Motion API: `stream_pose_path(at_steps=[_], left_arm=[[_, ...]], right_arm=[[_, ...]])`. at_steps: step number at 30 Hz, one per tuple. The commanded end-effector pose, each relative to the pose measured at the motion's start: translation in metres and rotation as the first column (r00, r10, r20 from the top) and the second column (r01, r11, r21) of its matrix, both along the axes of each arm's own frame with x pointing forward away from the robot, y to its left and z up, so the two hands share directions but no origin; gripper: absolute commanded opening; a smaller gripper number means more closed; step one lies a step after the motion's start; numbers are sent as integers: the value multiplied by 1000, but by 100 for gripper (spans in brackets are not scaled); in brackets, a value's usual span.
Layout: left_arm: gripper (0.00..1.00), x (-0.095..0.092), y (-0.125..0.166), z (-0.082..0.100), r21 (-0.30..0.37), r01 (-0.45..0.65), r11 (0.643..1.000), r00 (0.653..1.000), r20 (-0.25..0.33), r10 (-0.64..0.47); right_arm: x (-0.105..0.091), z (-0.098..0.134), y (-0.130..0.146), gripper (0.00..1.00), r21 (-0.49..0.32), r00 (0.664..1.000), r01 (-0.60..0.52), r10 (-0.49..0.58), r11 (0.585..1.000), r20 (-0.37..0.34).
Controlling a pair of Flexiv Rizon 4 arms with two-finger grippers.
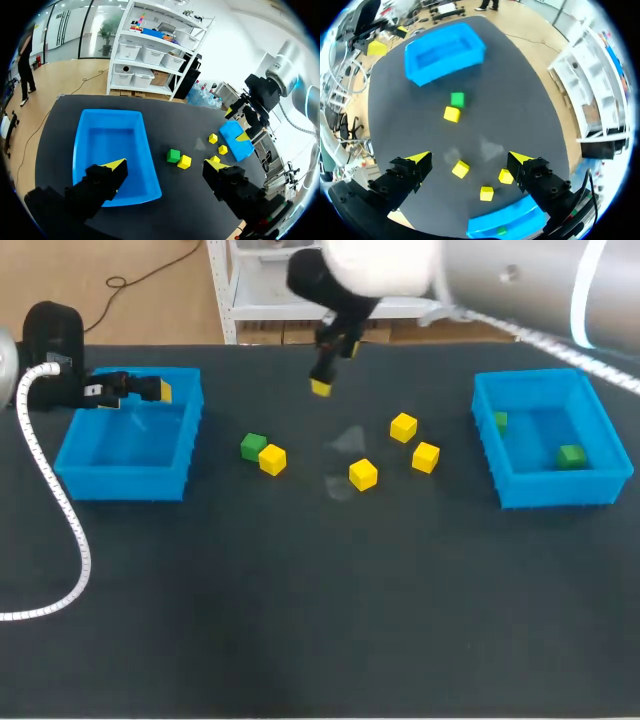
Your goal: Put the green cubes in the right bin and the yellow cubes in the left bin.
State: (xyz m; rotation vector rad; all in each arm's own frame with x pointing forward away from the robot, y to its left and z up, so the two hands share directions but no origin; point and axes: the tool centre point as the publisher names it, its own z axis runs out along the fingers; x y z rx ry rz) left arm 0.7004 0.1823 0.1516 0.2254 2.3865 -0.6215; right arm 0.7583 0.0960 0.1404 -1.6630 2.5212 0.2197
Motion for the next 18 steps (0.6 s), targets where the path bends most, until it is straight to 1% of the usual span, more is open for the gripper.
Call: stream_pose_path(at_steps=[1,10,18], left_arm=[[100,0,2,-2,-10,6,1000,1000,7,-6],[100,0,2,-2,-10,6,1000,1000,7,-6],[100,0,2,-2,-10,6,1000,1000,7,-6]], right_arm=[[4,-6,17,100,-44,999,-29,28,999,-19],[13,-32,42,100,-58,991,-101,95,993,-95],[4,-51,64,100,-76,977,-178,167,981,-133]])
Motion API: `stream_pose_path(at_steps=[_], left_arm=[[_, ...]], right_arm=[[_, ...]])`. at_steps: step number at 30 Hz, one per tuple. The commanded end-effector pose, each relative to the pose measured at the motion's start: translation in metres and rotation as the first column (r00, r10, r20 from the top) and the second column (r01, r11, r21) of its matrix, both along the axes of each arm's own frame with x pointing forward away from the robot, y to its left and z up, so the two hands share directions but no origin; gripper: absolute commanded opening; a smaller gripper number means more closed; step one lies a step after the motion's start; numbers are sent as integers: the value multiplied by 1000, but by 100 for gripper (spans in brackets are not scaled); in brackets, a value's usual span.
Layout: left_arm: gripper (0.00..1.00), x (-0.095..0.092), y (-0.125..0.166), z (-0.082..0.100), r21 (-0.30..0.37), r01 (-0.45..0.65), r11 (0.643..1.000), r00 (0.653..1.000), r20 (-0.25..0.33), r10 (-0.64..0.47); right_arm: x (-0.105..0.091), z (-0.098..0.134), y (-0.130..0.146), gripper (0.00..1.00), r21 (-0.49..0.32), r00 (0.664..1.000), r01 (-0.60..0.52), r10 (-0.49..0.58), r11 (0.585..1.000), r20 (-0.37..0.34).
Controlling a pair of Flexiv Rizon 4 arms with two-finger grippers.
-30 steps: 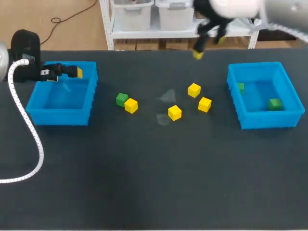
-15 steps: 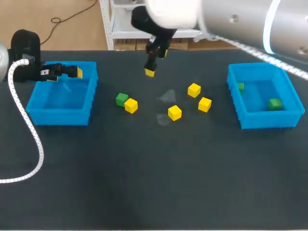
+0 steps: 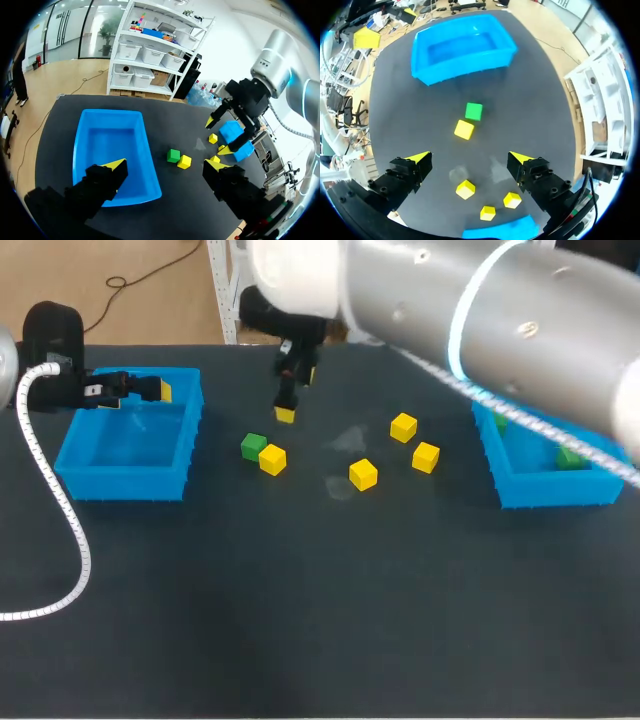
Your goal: Put the green cubes in the right bin and the yellow cubes in the left bin.
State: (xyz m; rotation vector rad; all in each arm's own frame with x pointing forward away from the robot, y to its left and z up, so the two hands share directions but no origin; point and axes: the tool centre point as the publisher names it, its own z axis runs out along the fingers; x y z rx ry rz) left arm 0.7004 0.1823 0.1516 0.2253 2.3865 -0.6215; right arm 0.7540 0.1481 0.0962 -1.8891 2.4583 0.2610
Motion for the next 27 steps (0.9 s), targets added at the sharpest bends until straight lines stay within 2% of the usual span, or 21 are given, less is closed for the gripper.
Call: stream_pose_path(at_steps=[1,13,27], left_arm=[[100,0,2,-2,-10,6,1000,1000,7,-6],[100,0,2,-2,-10,6,1000,1000,7,-6],[100,0,2,-2,-10,6,1000,1000,7,-6]], right_arm=[[8,-9,13,100,-64,998,-35,30,997,-64],[5,-35,34,100,-47,983,-112,104,993,-153],[20,-61,53,100,-65,978,-134,122,989,-168]])
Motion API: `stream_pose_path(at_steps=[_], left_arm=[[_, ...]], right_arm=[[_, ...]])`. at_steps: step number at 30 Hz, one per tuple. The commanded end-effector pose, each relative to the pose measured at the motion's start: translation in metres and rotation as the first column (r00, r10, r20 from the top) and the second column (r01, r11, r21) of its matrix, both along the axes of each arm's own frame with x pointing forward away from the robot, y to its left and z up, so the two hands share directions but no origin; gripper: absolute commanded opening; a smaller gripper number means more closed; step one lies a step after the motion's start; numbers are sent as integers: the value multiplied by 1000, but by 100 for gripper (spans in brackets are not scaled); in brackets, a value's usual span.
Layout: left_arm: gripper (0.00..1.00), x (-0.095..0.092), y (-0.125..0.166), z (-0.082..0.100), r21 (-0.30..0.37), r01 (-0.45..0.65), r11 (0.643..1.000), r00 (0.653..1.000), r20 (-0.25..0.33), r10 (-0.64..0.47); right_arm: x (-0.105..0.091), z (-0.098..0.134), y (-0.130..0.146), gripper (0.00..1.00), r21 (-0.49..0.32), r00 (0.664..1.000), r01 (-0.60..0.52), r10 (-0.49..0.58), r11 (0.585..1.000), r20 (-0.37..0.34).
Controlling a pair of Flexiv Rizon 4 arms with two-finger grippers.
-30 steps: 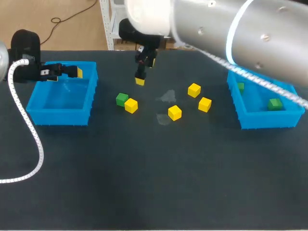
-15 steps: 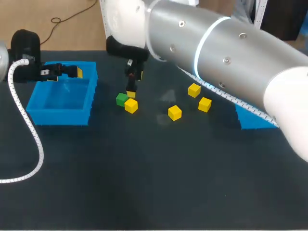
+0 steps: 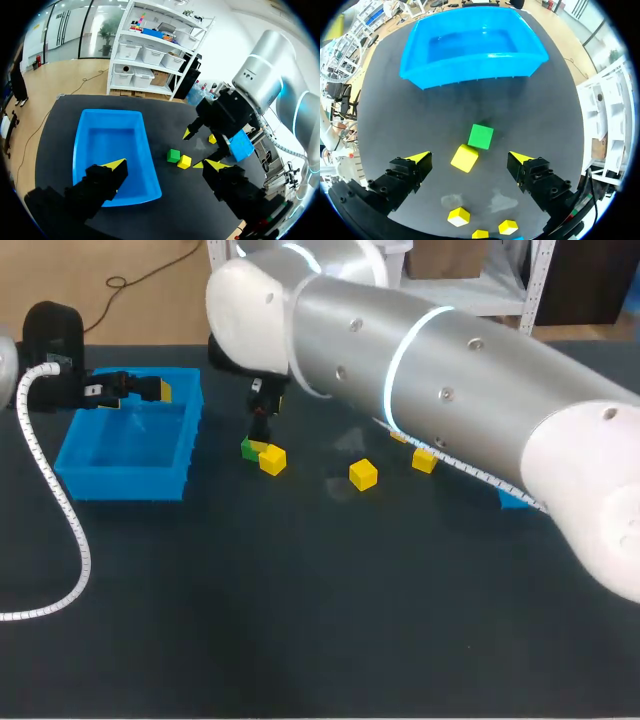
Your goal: Put the green cubes in the right bin and the yellow cubes in the left bin.
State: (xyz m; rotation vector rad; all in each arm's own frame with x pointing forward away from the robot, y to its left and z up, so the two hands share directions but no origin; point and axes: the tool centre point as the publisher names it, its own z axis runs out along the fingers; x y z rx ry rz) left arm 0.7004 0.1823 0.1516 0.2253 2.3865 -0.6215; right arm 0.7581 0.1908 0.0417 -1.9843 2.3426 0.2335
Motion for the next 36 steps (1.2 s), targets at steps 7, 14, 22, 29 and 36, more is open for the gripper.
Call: stream_pose_path(at_steps=[7,14,22,29,36], left_arm=[[100,0,2,-2,-10,6,1000,1000,7,-6],[100,0,2,-2,-10,6,1000,1000,7,-6],[100,0,2,-2,-10,6,1000,1000,7,-6],[100,0,2,-2,-10,6,1000,1000,7,-6],[100,0,2,-2,-10,6,1000,1000,7,-6]], right_arm=[[19,-14,15,100,-99,976,-45,22,994,-218],[23,-24,20,100,-103,973,-42,17,994,-231],[33,-40,26,100,-108,965,-32,3,994,-264],[40,-49,28,100,-106,952,-9,-24,994,-304],[42,-58,26,100,-109,945,7,-43,994,-325]])
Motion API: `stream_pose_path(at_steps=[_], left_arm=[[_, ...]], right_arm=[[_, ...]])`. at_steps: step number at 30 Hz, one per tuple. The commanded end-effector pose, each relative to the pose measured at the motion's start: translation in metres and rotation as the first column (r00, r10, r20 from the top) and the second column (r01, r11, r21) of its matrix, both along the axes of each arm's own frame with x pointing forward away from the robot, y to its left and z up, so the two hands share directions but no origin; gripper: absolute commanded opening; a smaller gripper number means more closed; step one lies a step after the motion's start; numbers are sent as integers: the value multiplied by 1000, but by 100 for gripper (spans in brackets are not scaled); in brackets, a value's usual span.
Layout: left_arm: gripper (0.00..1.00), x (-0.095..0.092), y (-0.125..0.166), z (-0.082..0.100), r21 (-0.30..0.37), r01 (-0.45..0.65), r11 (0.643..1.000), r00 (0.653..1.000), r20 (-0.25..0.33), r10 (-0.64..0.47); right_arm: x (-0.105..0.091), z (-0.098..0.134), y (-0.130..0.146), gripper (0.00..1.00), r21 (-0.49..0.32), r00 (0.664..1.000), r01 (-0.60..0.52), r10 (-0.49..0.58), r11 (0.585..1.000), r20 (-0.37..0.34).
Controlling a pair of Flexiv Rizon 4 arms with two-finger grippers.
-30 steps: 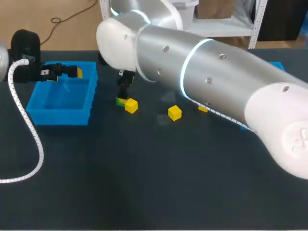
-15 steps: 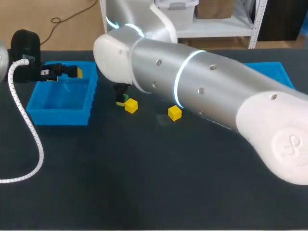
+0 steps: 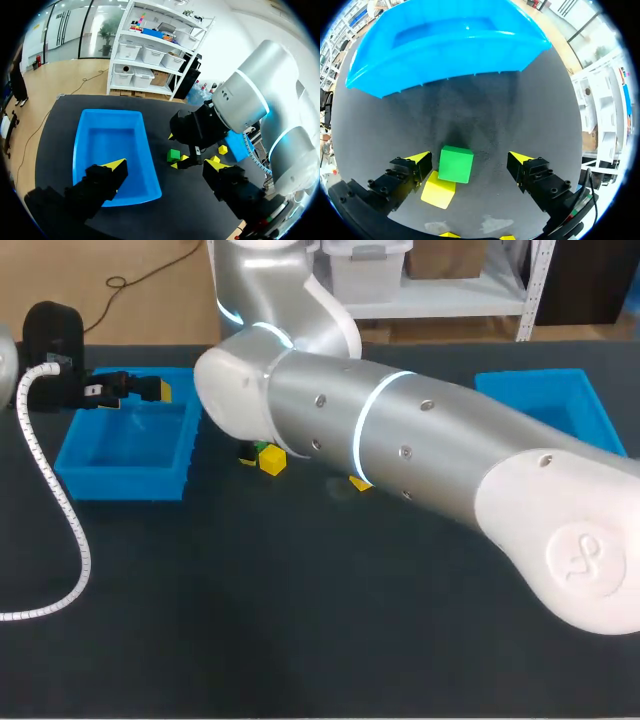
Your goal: Put the green cubes in the right bin and the yellow cubes in the left bin.
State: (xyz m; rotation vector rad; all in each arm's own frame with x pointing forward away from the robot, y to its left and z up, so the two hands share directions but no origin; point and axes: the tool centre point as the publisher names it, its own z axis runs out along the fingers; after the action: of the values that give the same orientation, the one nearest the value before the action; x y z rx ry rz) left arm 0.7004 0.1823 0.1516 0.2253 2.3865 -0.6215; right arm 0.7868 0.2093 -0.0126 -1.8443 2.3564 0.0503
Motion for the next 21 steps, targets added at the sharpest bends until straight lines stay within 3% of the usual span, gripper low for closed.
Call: stream_pose_path(at_steps=[1,4,5,6,10,11,21], left_arm=[[100,0,2,-2,-10,6,1000,1000,7,-6],[100,0,2,-2,-10,6,1000,1000,7,-6],[100,0,2,-2,-10,6,1000,1000,7,-6],[100,0,2,-2,-10,6,1000,1000,7,-6],[100,0,2,-2,-10,6,1000,1000,7,-6],[100,0,2,-2,-10,6,1000,1000,7,-6],[100,0,2,-2,-10,6,1000,1000,7,-6]], right_arm=[[13,-4,7,100,-42,889,-58,32,997,-457],[13,-5,6,100,-39,886,-52,28,998,-464],[13,-5,6,95,-35,885,-50,28,998,-465],[13,-5,6,55,-31,885,-47,27,998,-466],[13,-5,5,7,-24,886,-34,19,999,-463],[13,-5,5,0,-23,886,-32,17,999,-463],[13,-4,4,0,-19,890,-23,12,1000,-457]])
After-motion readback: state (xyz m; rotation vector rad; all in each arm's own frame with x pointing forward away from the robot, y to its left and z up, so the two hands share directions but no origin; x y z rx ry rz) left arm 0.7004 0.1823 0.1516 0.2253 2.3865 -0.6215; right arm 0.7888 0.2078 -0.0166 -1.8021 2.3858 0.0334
